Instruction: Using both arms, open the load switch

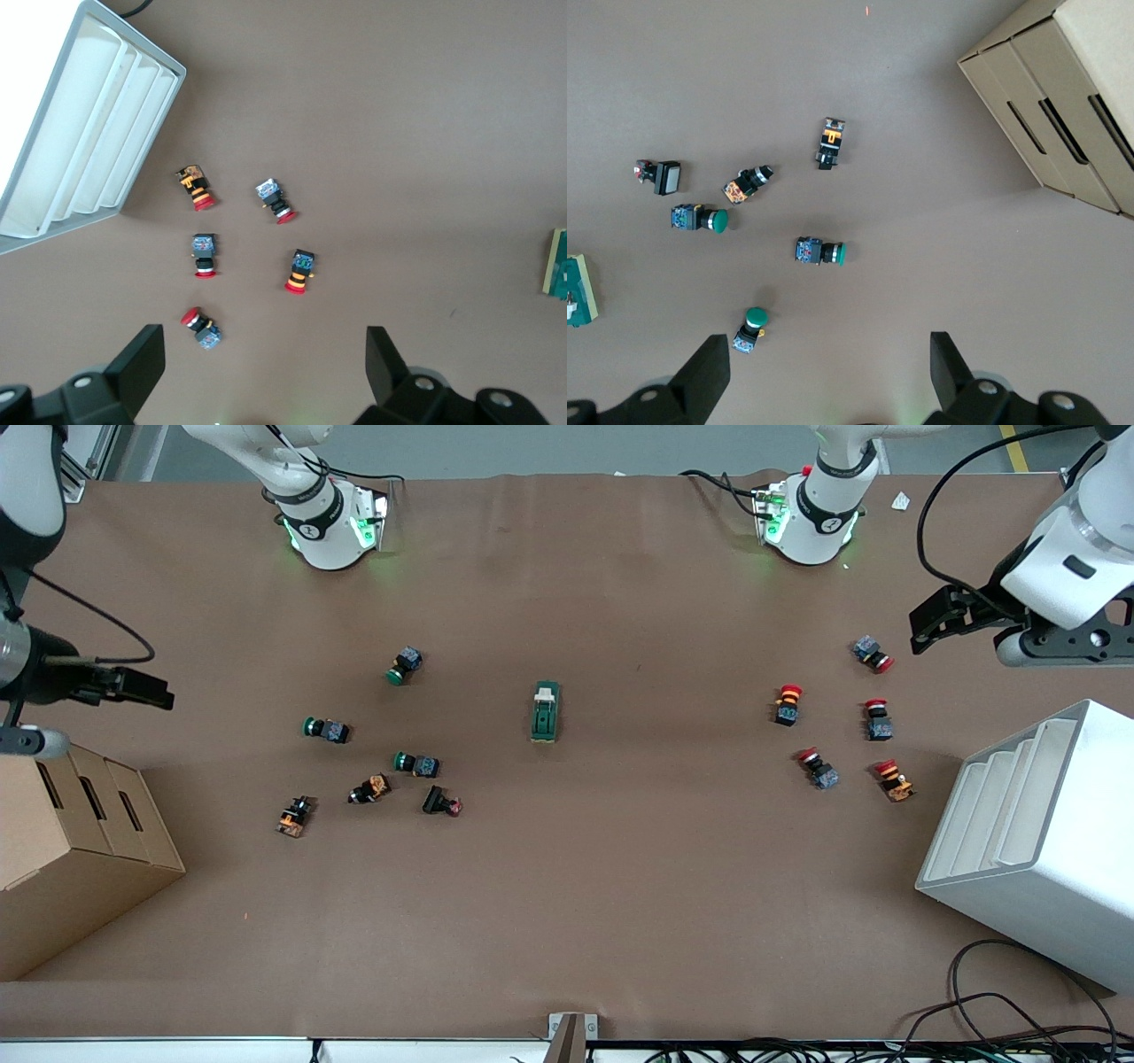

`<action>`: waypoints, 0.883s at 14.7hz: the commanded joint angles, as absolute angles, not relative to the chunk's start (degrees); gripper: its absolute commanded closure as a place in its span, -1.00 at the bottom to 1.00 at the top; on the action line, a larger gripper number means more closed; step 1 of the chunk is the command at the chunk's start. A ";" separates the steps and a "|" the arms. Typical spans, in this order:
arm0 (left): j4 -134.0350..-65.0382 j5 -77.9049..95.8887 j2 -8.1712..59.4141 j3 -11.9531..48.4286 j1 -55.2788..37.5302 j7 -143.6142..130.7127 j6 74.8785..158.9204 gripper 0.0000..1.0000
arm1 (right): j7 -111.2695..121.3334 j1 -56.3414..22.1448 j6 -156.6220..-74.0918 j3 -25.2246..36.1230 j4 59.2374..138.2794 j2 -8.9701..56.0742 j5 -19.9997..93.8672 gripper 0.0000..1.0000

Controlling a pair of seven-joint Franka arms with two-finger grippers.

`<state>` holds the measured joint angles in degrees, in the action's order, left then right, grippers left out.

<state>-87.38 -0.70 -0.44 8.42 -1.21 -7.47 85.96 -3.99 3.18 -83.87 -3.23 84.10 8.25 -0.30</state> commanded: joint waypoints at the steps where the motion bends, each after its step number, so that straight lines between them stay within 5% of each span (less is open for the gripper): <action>1: -90.26 0.09 -3.52 7.38 -1.41 -5.10 87.10 -1.00 | -3.34 2.20 -85.96 -2.55 90.35 2.47 0.18 -1.00; 13: -89.65 -0.09 -3.96 7.91 -0.88 -4.83 87.10 -1.00 | 0.53 0.18 -83.85 1.41 95.44 -7.90 0.00 -1.00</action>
